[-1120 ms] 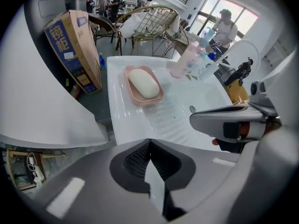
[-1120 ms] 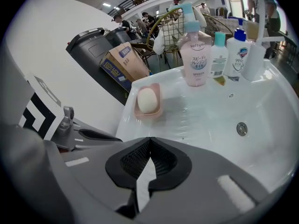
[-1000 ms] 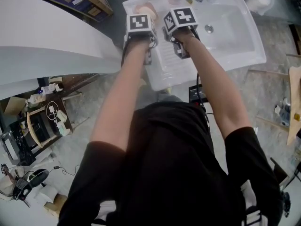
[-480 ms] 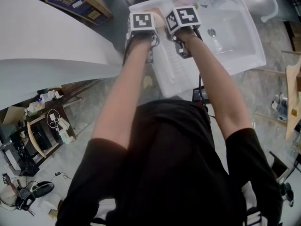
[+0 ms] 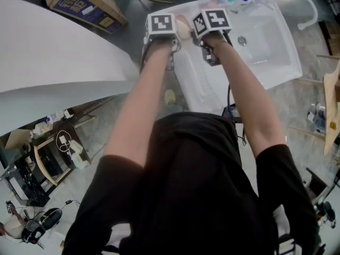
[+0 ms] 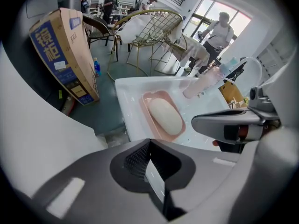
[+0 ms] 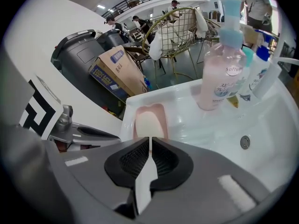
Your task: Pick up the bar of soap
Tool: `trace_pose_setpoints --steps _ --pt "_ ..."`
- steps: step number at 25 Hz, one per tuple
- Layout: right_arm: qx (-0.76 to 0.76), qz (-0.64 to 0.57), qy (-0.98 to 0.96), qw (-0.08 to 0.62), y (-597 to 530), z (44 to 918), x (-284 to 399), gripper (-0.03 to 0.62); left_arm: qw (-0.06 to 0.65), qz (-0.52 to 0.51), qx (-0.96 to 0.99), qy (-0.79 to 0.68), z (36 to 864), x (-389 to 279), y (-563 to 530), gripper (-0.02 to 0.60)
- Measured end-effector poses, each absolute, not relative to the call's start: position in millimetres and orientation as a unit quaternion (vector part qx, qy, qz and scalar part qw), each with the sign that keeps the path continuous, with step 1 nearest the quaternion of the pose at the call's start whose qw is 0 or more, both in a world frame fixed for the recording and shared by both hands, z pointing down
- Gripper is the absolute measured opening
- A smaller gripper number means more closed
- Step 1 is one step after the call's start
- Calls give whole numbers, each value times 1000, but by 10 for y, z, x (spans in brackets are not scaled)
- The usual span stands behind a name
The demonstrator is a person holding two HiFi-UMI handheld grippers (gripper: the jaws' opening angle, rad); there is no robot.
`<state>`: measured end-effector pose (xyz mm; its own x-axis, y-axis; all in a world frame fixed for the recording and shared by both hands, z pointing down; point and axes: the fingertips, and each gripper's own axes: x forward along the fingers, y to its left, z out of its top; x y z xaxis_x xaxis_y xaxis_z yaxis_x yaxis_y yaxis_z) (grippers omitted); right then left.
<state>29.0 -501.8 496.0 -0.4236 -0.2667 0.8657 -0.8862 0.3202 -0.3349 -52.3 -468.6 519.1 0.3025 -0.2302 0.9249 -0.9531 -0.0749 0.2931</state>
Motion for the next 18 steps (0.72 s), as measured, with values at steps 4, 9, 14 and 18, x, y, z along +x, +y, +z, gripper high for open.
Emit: trace_pose_setpoints --steps 4,9,14,18 --pt "397 427 -728 360 -5138 5021 221 62 492 368 636 -467 5236 -645 -4806 -2" --pt "380 414 -742 366 -5252 5047 46 137 490 371 640 -462 5273 -715 -4958 -2" --pt "367 380 -753 394 -5282 5114 -53 176 497 365 647 -449 5311 -674 -5029 -2" --pt "369 372 -751 402 -5315 5165 -62 190 498 364 648 -447 5312 -679 -5079 -2"
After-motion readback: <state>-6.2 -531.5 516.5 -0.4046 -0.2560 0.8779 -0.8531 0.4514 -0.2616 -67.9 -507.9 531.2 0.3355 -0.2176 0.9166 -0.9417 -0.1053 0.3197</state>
